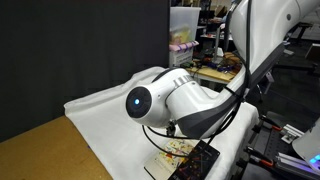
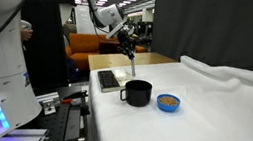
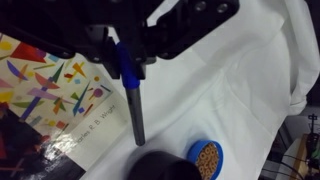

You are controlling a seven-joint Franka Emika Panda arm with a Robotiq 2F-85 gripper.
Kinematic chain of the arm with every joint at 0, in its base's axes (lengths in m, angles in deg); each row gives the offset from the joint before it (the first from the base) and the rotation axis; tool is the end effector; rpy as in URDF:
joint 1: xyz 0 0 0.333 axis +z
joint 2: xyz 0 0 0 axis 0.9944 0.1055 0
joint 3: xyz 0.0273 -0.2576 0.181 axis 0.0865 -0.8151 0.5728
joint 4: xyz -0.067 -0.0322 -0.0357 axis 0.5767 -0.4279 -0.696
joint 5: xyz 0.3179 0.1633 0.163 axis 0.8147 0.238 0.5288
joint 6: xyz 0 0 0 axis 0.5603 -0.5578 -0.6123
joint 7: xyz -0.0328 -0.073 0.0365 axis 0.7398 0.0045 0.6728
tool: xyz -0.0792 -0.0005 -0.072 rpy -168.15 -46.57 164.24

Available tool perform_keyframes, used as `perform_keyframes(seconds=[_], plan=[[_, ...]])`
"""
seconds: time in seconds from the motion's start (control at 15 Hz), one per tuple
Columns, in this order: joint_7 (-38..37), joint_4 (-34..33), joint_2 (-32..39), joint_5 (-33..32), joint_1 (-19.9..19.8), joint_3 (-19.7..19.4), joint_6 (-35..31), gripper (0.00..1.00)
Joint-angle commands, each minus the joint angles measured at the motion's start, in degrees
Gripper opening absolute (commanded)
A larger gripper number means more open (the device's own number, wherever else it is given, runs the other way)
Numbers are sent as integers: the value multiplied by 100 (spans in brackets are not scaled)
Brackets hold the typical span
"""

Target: Remove the pen from the black cup and put it next to the book

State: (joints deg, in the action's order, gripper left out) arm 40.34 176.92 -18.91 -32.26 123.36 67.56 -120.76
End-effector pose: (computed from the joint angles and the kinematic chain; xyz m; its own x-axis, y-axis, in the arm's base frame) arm 0.4591 0.4312 0.2134 0.7660 0.5828 -0.2711 0.6109 -0.5289 0.5891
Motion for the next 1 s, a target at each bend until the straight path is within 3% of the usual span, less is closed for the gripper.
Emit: perform_keyframes(seconds=[0.0,0.93], plan=[[263,-66,61,374,-176,121,-191,5],[877,-98,78,613,-202,89,-301,5]])
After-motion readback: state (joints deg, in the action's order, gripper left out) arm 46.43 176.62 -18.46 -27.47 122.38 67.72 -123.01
